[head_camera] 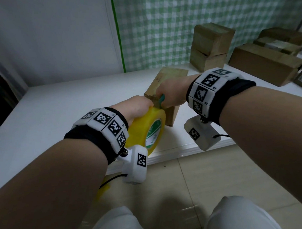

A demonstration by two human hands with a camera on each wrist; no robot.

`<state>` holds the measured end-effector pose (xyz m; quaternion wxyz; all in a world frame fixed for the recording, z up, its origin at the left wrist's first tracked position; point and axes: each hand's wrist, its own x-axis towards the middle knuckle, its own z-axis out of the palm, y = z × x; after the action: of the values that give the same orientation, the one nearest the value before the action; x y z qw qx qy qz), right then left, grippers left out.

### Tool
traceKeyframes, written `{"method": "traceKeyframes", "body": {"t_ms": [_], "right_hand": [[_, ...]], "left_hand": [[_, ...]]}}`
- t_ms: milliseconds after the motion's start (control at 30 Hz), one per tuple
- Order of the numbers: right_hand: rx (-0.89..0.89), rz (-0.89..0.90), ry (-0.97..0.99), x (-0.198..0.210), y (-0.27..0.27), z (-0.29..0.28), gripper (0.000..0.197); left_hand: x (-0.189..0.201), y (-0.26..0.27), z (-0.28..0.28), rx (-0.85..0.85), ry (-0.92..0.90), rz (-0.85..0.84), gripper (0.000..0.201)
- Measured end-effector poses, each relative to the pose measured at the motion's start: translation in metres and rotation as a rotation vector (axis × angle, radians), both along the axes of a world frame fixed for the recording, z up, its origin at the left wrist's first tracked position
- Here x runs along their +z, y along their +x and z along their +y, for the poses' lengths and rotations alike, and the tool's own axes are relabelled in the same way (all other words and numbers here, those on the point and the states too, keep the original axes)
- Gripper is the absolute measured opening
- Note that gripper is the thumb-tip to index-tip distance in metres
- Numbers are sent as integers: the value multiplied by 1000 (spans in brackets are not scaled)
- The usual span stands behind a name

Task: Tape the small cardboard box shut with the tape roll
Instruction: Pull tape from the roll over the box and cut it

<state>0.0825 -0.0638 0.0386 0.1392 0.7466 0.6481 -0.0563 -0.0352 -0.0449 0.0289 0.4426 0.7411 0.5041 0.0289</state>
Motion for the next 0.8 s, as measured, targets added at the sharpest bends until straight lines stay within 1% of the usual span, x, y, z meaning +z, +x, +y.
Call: {"method": "traceKeyframes", "body": {"t_ms": [133, 267, 300, 433, 533, 567, 633, 733, 800], "right_hand": [[-36, 5, -20, -5, 7, -1, 35], [-81, -81, -75, -7, 8, -6, 32], [-82, -72, -73, -7, 8, -6, 33], [-84, 50, -19, 5, 11, -9, 33], [-161, 280, 41, 10, 17, -17, 28], [-194, 348, 46, 10, 18, -19, 26], [-258, 442, -19, 4, 23, -21, 26], [-377, 486, -197, -17, 27, -26, 30], [-451, 493, -203, -30, 28, -30, 32]], "left_hand": [[-1, 0, 4, 32, -26, -31, 33], [-3, -2, 10, 33, -29, -36, 35], [-3, -2, 11, 30, -28, -37, 34], [-6, -2, 18, -14, 14, -5, 35], [-5, -5, 27, -62, 181, 97, 34], [-5, -7, 32, -56, 242, 119, 35], [-7, -11, 40, -24, 355, 175, 37], [-20, -17, 47, -23, 456, 283, 39], [-32, -18, 49, -29, 484, 313, 37]]}}
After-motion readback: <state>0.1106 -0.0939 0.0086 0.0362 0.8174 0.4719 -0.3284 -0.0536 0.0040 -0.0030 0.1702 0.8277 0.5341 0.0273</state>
